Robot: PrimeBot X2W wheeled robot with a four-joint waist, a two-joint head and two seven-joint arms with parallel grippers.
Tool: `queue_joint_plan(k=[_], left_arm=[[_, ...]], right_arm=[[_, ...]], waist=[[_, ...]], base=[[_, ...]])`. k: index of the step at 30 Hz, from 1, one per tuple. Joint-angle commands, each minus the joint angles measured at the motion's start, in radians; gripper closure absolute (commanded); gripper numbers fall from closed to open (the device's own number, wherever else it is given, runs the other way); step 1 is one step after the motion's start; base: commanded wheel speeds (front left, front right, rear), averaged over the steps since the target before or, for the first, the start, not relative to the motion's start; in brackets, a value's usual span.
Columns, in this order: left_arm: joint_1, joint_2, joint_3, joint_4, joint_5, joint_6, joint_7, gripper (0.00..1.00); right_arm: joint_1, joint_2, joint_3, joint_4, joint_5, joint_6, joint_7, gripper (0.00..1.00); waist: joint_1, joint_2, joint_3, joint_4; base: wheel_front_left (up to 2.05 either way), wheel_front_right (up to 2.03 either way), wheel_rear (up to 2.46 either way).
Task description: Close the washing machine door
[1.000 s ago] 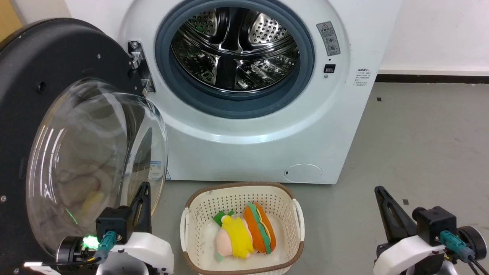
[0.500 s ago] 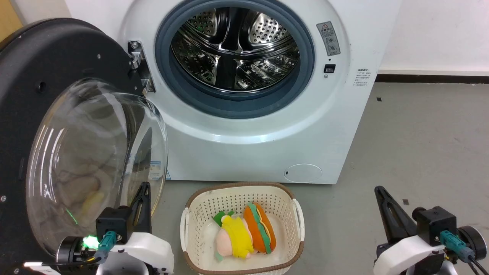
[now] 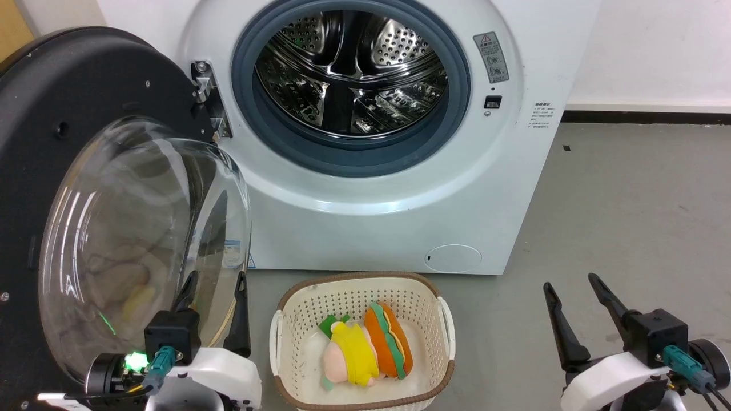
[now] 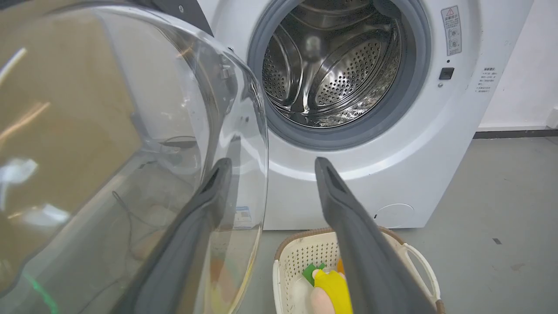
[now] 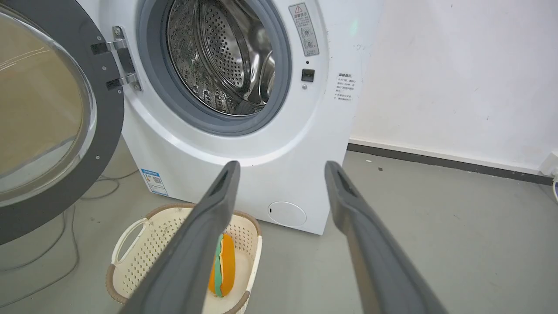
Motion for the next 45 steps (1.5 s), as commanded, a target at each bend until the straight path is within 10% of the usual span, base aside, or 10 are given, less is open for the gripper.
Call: queue_joint_plan(k=[1,4,6,45], left_arm=[[-0.001,0.000,-0.002,0.001,-0.007,0.008,-0.008,0.00],[-0.001,0.000,-0.006,0.003,-0.010,0.014,-0.015,0.06],[-0.002,0.000,-0.009,0.003,-0.010,0.017,-0.019,1.00],[-0.197,0.012,0.099,-0.247,-0.121,-0.038,-0.100,1.00]], right_arm=[[0.000,0.000,-0.005,0.003,0.009,0.000,-0.010,0.00],[0.001,0.000,-0.010,0.005,0.018,0.000,-0.016,0.00],[0.001,0.000,-0.013,0.007,0.024,0.000,-0.020,0.00],[-0.003,0.001,-0.086,0.069,0.137,0.000,-0.102,0.00]], waist=[[0.0000,0.0000,0.000,0.000],[0.0000,0.0000,0.000,0.001],[0.0000,0.0000,0.001,0.003],[0.0000,0.0000,0.027,0.144]], base=[[0.00,0.00,0.00],[0.00,0.00,0.00],[0.00,0.00,0.00],[0.00,0.00,0.00]])
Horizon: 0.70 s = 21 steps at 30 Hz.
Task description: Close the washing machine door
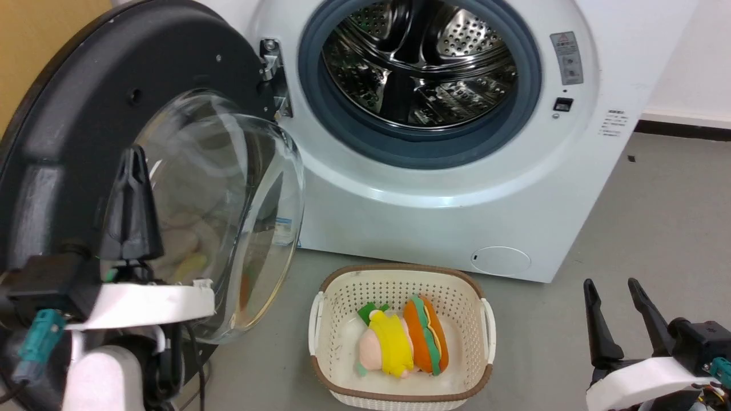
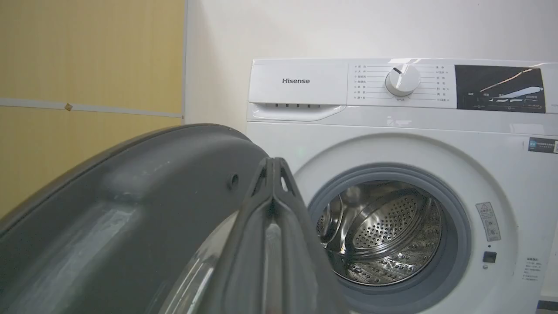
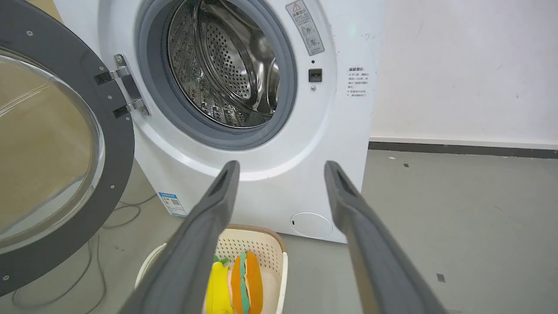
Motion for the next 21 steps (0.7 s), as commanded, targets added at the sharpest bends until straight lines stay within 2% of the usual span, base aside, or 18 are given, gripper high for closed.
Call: queue_joint_plan(k=[1,13,21], left_arm=[[-0.029,0.009,0.016,-0.017,-0.008,-0.008,-0.010,1.00],[-0.107,0.062,0.117,-0.067,-0.076,-0.028,-0.028,1.00],[-0.142,0.102,0.214,-0.081,-0.168,-0.032,-0.006,1.00]], right_arm=[[-0.003,0.001,-0.007,0.008,0.012,0.000,-0.010,0.00],[-0.006,0.001,-0.038,0.043,0.040,0.000,-0.033,0.00],[-0.003,0.001,-0.063,0.072,0.065,0.000,-0.049,0.00]], waist=[[0.0000,0.0000,0.004,0.014],[0.0000,0.0000,0.015,0.078],[0.0000,0.0000,0.018,0.127]], base=[[0.00,0.00,0.00],[0.00,0.00,0.00],[0.00,0.00,0.00]])
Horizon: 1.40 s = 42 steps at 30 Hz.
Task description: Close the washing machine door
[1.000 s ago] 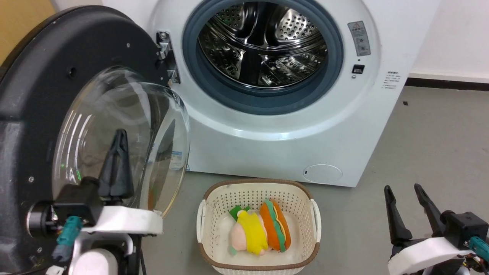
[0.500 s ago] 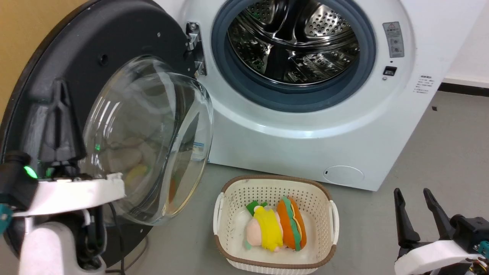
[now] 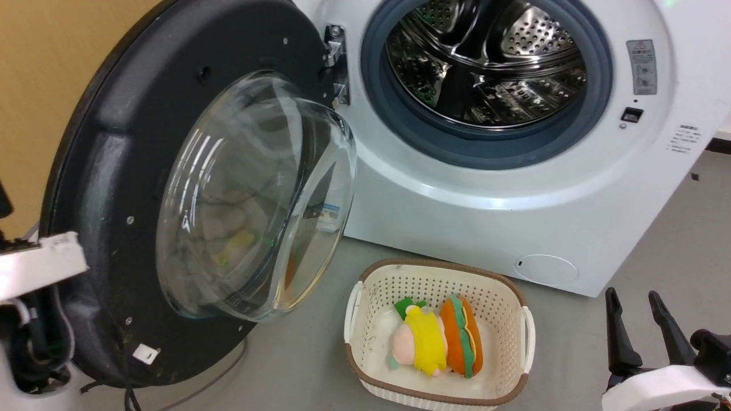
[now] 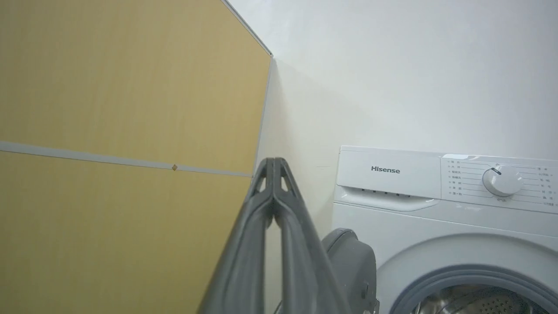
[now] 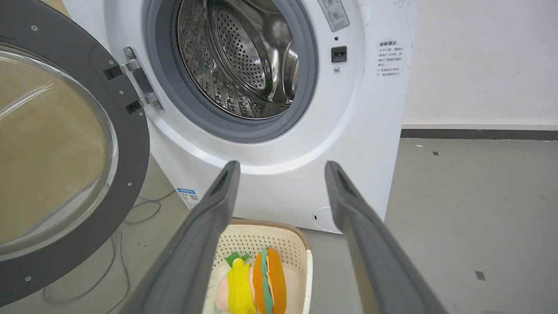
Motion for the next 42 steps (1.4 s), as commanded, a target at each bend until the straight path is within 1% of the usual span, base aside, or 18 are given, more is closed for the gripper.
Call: queue_joint_plan(k=[1,7,11,17,19,23,27,28,32,37,42], left_arm=[[-0.023,0.008,0.014,-0.003,-0.016,-0.004,0.003,1.00],[-0.026,0.023,0.097,0.043,-0.116,0.001,0.044,1.00],[-0.020,0.024,0.149,0.101,-0.189,0.004,0.076,1.00],[0.003,0.019,0.215,0.216,-0.338,0.005,0.172,1.00],[0.004,0.012,0.237,0.256,-0.404,0.006,0.213,1.00],[0.017,0.007,0.263,0.319,-0.514,-0.007,0.294,1.00],[0.042,0.003,0.257,0.371,-0.607,-0.031,0.387,1.00],[0.060,0.001,0.248,0.391,-0.644,-0.043,0.430,1.00],[0.098,-0.002,0.228,0.416,-0.716,-0.060,0.501,1.00],[0.151,-0.006,0.185,0.395,-0.794,-0.069,0.564,1.00],[0.209,-0.012,0.118,0.345,-0.891,-0.075,0.616,1.00]], right_arm=[[-0.003,0.001,-0.006,0.007,0.009,0.000,-0.009,0.00],[-0.006,0.001,-0.021,0.024,0.022,0.000,-0.021,0.00],[-0.008,0.001,-0.032,0.037,0.030,0.001,-0.030,0.00],[-0.009,0.001,-0.048,0.054,0.043,0.001,-0.042,0.00],[-0.009,0.001,-0.054,0.058,0.048,0.001,-0.046,0.00],[-0.010,0.002,-0.063,0.068,0.055,0.001,-0.055,0.00],[-0.013,0.002,-0.072,0.076,0.061,0.001,-0.063,0.00],[-0.014,0.002,-0.075,0.080,0.064,0.001,-0.067,0.00],[-0.012,0.002,-0.081,0.089,0.070,0.001,-0.075,0.00],[-0.009,0.002,-0.092,0.100,0.080,0.001,-0.086,0.00],[-0.010,0.002,-0.101,0.110,0.088,0.001,-0.096,0.00]], waist=[[0.0000,-0.0001,0.002,0.009],[0.0000,-0.0001,0.009,0.040],[0.0000,-0.0001,0.013,0.056],[0.0000,-0.0001,0.017,0.076],[0.0000,-0.0001,0.017,0.083],[0.0000,-0.0001,0.022,0.095],[0.0000,-0.0001,0.027,0.107],[0.0000,-0.0001,0.029,0.112],[0.0000,-0.0001,0.032,0.121],[0.0000,-0.0001,0.035,0.134],[0.0000,-0.0001,0.041,0.146]], base=[[0.00,0.00,0.00],[0.00,0.00,0.00],[0.00,0.00,0.00],[0.00,0.00,0.00],[0.00,0.00,0.00],[0.00,0.00,0.00],[0.00,0.00,0.00],[0.00,0.00,0.00],[0.00,0.00,0.00],[0.00,0.00,0.00],[0.00,0.00,0.00]])
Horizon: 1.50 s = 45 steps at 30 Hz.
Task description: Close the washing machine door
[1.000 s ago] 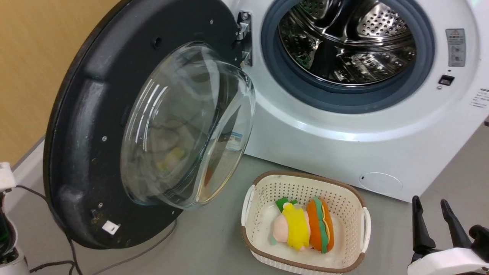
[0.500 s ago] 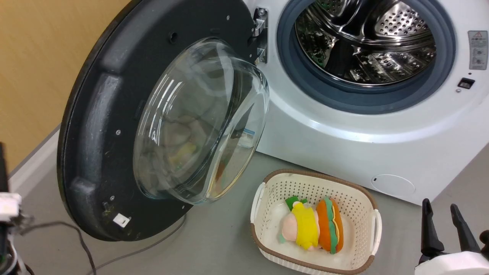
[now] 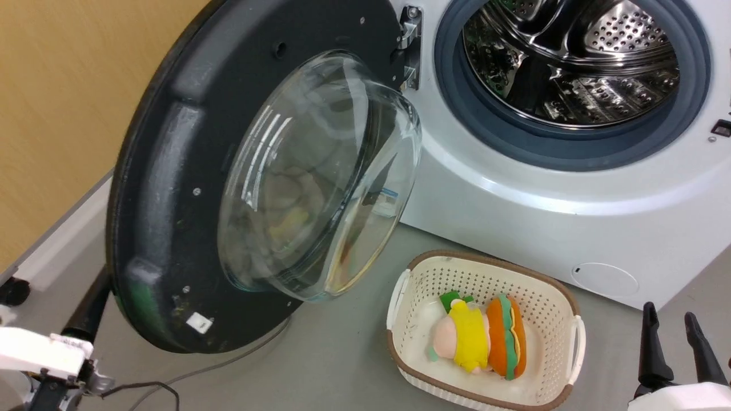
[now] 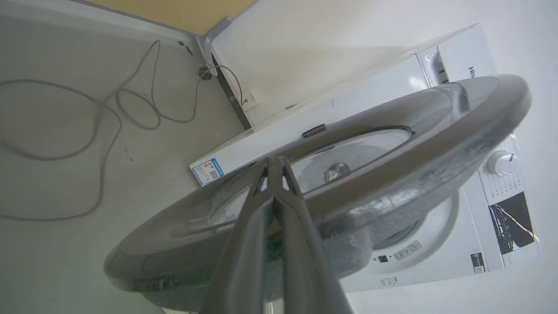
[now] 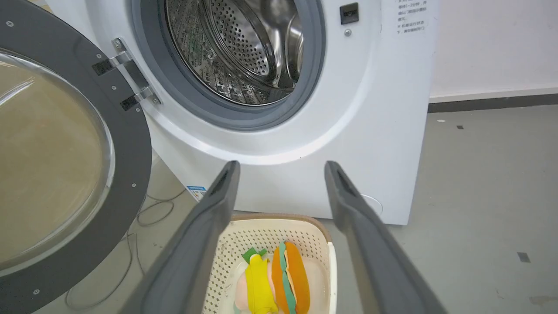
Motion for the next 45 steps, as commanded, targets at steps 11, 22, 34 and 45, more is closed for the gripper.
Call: queue_joint_plan(k=[11,22,34,45], left_arm=[[0.137,0.020,-0.209,-0.162,-0.196,-0.022,0.094,1.00],[0.155,0.040,-0.450,-0.230,-0.191,-0.022,0.058,1.00],[0.057,0.044,-0.688,-0.206,-0.200,-0.022,-0.034,1.00],[-0.112,0.036,-0.898,-0.055,-0.129,-0.022,-0.274,1.00]], right_arm=[[-0.011,0.002,-0.023,0.026,0.036,0.001,-0.029,0.00],[-0.023,0.002,-0.002,0.024,0.041,0.001,-0.029,0.00],[-0.038,0.002,-0.002,0.024,0.040,0.001,-0.029,0.00],[-0.062,0.002,0.010,0.021,0.039,0.001,-0.029,0.00]], waist=[[0.0000,0.0000,0.014,0.021],[0.0000,0.0000,0.022,-0.040],[0.0000,0.0000,0.041,-0.147],[0.0000,0.0000,0.071,-0.275]], base=[[0.00,0.00,0.00],[0.00,0.00,0.00],[0.00,0.00,0.00],[0.00,0.00,0.00]])
